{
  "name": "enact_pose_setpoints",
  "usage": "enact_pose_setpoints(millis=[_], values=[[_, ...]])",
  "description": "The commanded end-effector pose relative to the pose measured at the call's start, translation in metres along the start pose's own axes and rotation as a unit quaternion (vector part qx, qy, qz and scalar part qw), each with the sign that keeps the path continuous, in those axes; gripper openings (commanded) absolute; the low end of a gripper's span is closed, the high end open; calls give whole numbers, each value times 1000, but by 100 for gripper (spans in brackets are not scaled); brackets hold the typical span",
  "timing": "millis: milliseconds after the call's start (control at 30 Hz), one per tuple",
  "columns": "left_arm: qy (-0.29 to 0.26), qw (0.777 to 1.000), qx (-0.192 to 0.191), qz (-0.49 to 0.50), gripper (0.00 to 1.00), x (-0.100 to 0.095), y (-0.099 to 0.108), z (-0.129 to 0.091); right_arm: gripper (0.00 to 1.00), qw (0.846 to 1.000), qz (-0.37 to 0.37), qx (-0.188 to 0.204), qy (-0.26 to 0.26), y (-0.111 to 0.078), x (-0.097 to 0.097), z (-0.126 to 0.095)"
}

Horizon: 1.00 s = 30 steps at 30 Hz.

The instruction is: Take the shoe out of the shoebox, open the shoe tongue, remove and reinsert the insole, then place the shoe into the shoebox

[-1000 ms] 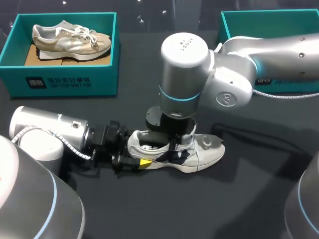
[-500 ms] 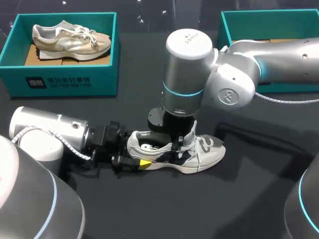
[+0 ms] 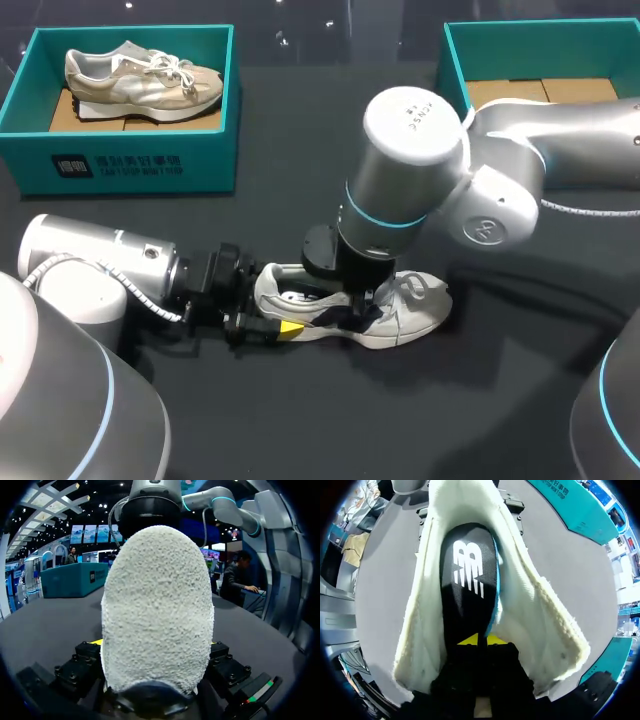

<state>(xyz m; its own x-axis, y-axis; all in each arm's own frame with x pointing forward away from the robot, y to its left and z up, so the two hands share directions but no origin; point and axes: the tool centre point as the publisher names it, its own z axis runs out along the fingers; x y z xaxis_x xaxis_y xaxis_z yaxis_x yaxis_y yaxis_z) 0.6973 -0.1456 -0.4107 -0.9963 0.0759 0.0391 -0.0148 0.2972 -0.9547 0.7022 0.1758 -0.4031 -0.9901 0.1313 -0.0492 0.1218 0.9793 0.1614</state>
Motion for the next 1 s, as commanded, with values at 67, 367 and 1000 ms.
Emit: enact_pose_setpoints(millis=[67,367,1000], values=[[0,1000,-1,0,0,0,0,1,0,999,-9,-35,-40,-9,15,-18],[0,1000,-1,0,0,0,0,1,0,993,-31,-87,-79,-10,10,-30],[0,1000,-1,0,0,0,0,1,0,978,-68,-166,-109,-11,-3,-36]])
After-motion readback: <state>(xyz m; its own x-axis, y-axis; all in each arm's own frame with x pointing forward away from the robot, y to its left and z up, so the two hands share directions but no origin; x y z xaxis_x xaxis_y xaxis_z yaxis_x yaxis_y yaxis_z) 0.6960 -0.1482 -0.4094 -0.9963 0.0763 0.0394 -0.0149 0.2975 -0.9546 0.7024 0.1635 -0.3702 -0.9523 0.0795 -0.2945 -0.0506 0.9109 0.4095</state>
